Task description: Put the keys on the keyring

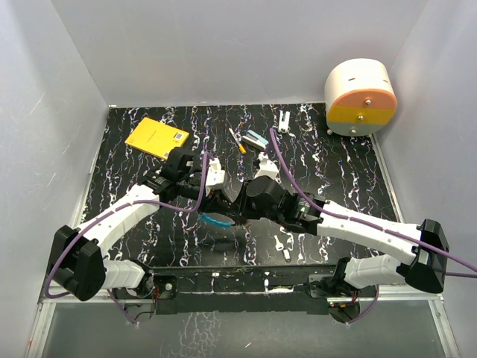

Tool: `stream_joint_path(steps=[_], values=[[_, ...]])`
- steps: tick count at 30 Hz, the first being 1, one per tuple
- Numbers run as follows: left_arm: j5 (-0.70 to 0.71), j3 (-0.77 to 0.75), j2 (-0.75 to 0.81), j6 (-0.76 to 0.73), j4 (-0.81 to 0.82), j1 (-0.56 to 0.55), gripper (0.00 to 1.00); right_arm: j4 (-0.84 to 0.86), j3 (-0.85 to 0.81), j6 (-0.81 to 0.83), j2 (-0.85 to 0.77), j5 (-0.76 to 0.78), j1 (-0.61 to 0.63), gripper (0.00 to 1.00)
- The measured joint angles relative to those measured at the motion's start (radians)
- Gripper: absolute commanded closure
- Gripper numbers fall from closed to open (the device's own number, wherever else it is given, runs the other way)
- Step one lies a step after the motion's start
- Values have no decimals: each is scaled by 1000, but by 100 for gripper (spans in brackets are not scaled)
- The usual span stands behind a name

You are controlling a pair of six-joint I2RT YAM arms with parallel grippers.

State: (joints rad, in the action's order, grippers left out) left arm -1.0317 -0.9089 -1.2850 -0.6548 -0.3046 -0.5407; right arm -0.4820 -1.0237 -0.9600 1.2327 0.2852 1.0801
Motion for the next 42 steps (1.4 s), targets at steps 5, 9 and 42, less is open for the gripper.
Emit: stream_joint_path(steps=[5, 9, 42], values=[[-1, -2, 0, 0, -8, 0, 100, 0, 0, 0, 0, 1, 0, 77], [0, -2, -2, 0, -10, 0, 100, 3, 0, 0, 5, 0, 0, 77], [1, -2, -2, 1, -9, 1, 100, 34, -1, -24, 4, 15, 6, 73]])
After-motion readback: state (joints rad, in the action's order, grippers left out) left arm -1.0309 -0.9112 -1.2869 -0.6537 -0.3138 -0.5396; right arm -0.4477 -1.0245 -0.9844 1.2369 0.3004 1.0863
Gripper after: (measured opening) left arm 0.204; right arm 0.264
